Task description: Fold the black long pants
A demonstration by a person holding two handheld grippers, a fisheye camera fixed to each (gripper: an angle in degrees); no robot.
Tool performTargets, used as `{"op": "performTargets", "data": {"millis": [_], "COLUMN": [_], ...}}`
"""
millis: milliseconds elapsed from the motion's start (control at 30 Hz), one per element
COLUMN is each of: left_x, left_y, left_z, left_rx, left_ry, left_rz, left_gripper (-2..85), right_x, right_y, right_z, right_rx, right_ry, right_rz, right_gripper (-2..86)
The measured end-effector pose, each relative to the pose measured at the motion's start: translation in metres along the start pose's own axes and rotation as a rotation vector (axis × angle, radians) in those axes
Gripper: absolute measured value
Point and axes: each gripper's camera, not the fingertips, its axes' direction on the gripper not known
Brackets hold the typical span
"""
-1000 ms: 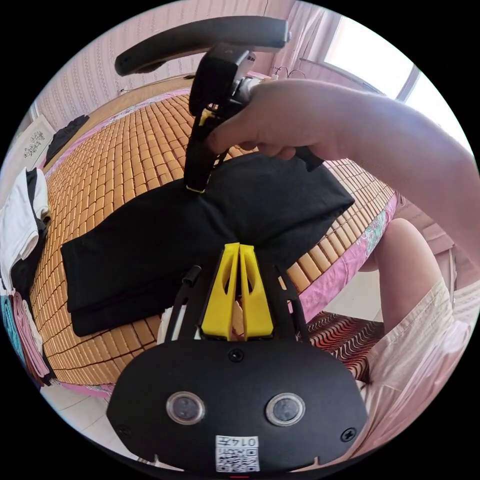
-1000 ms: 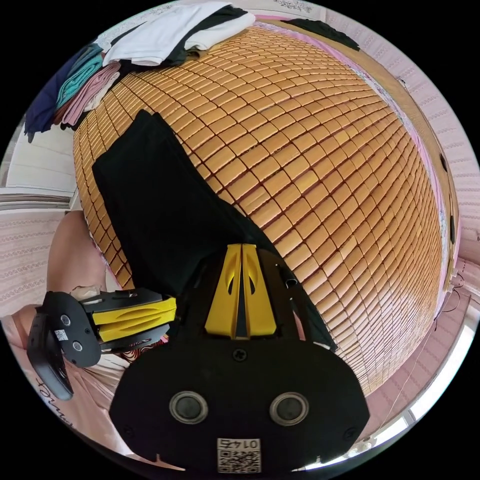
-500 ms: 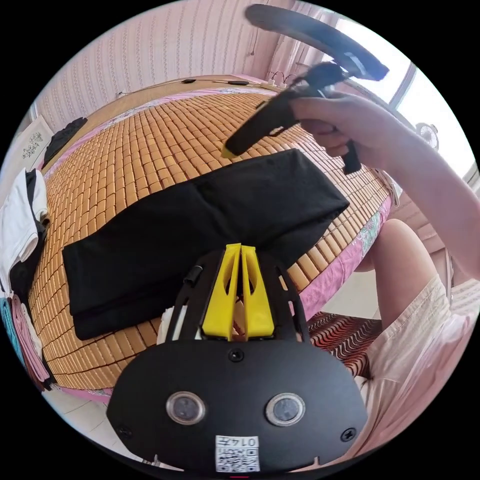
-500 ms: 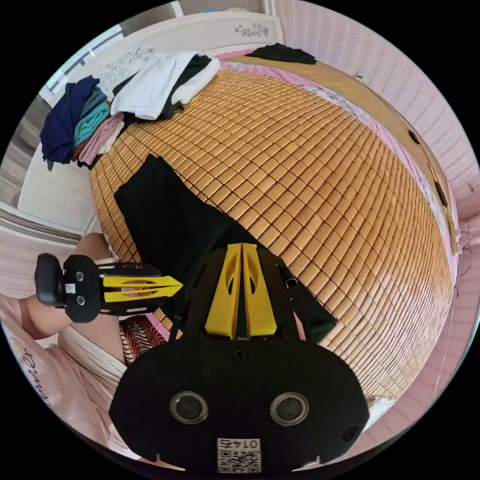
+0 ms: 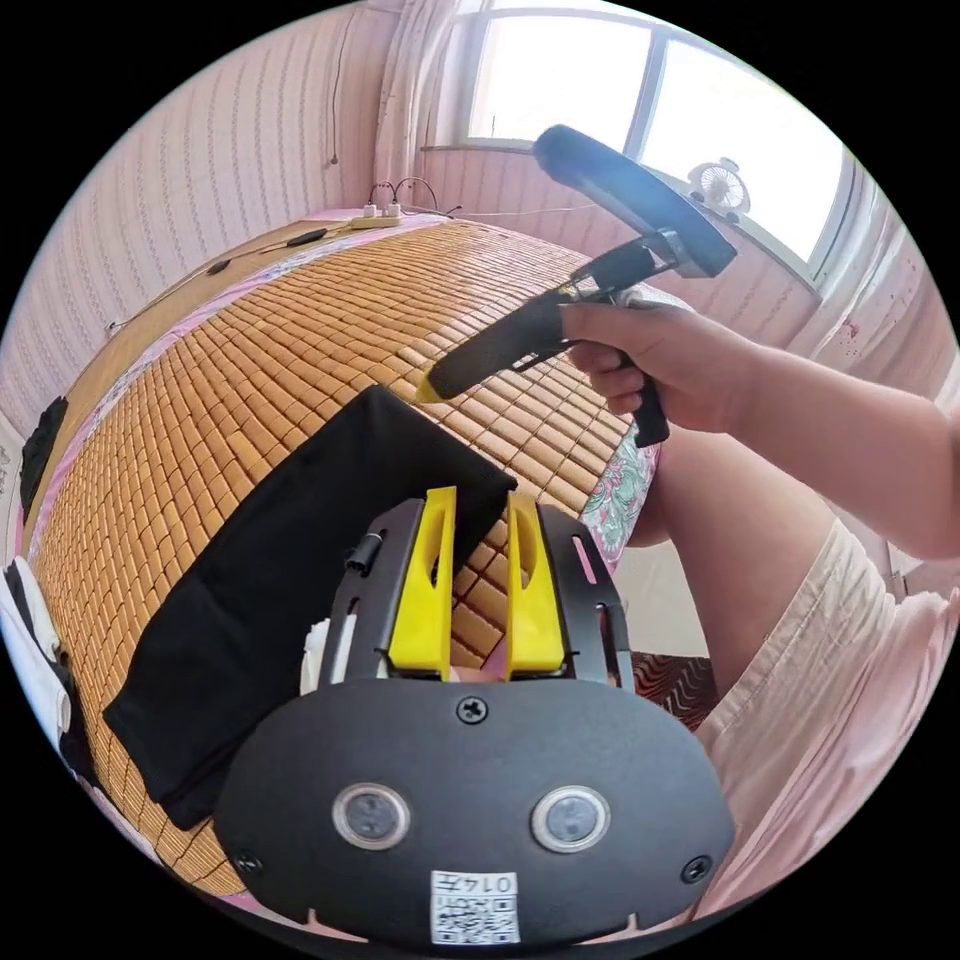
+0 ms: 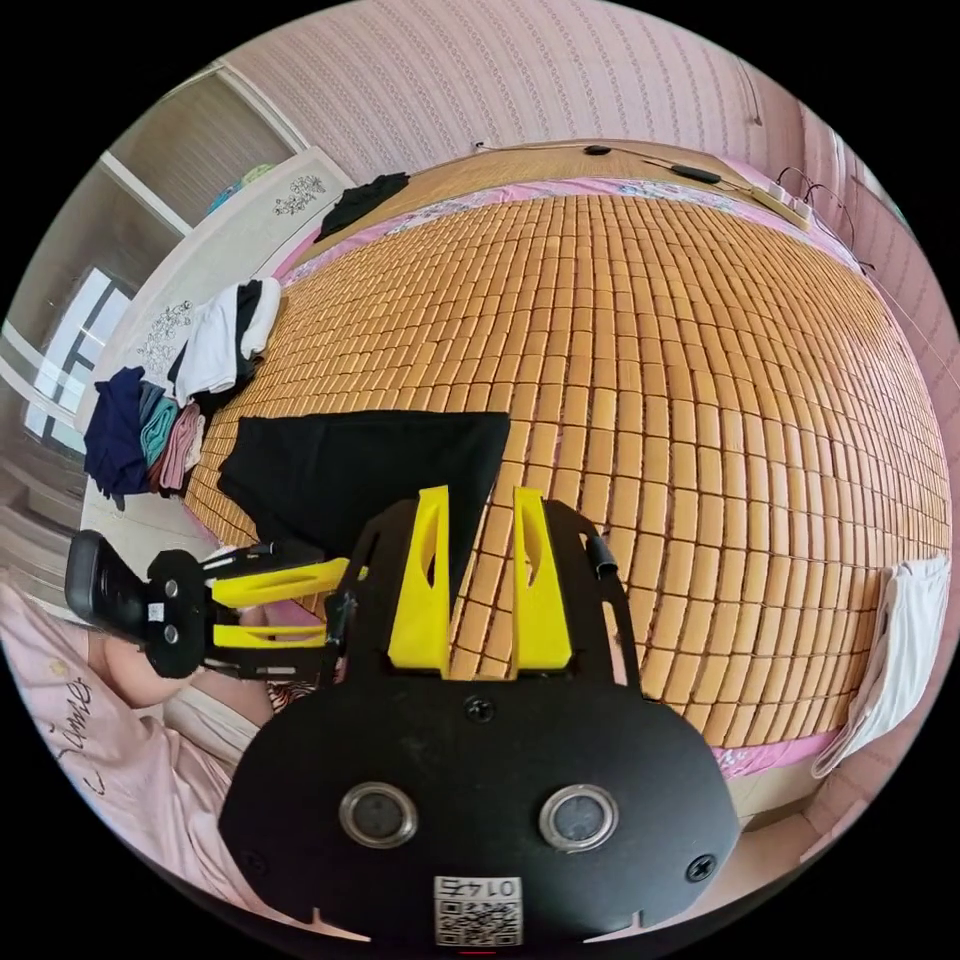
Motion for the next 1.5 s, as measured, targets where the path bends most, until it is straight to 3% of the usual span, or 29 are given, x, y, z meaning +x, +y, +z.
{"op": "performTargets", "data": {"millis": [167,300,400,667,867,1033,1200,1333,1500], "left_x": [-0.006,-0.014,-0.007,0.039,0.012,-0.081,-0.136,-0.151,-0.148], "left_y": [-0.01,-0.004,-0.003,-0.02,0.002,0.058,0.127,0.139,0.096], "left_z": [0.03,0.025,0.012,-0.036,-0.085,-0.129,-0.128,-0.111,-0.08], "left_rx": [-0.12,-0.106,-0.045,0.247,0.393,0.306,0.168,0.127,0.126], "left_ry": [-0.011,0.017,0.067,0.369,0.372,0.211,-0.042,-0.027,0.008], "left_rz": [-0.003,-0.028,0.001,-0.007,-0.055,-0.271,-0.525,-0.609,-0.561], "left_gripper": [7.4,1.4,0.1,-0.1,1.0,3.9,4.3,4.0,4.5], "right_x": [0.036,0.081,0.121,0.183,0.142,0.048,0.006,-0.003,-0.032], "right_y": [-0.009,0.012,0.045,0.136,0.124,0.057,0.046,0.08,0.106], "right_z": [0.03,0.027,0.008,-0.114,-0.145,-0.077,-0.008,-0.004,0.002], "right_rx": [-0.036,0.007,0.095,0.278,0.312,0.284,0.112,0.04,-0.057], "right_ry": [-0.106,-0.361,-0.573,-0.562,-0.587,-0.739,-0.52,-0.36,-0.169], "right_rz": [0.049,0.144,0.22,0.267,0.149,0.008,-0.022,-0.07,-0.186], "right_gripper": [9.8,3.0,2.2,1.7,2.0,3.9,2.9,1.6,1.6]}}
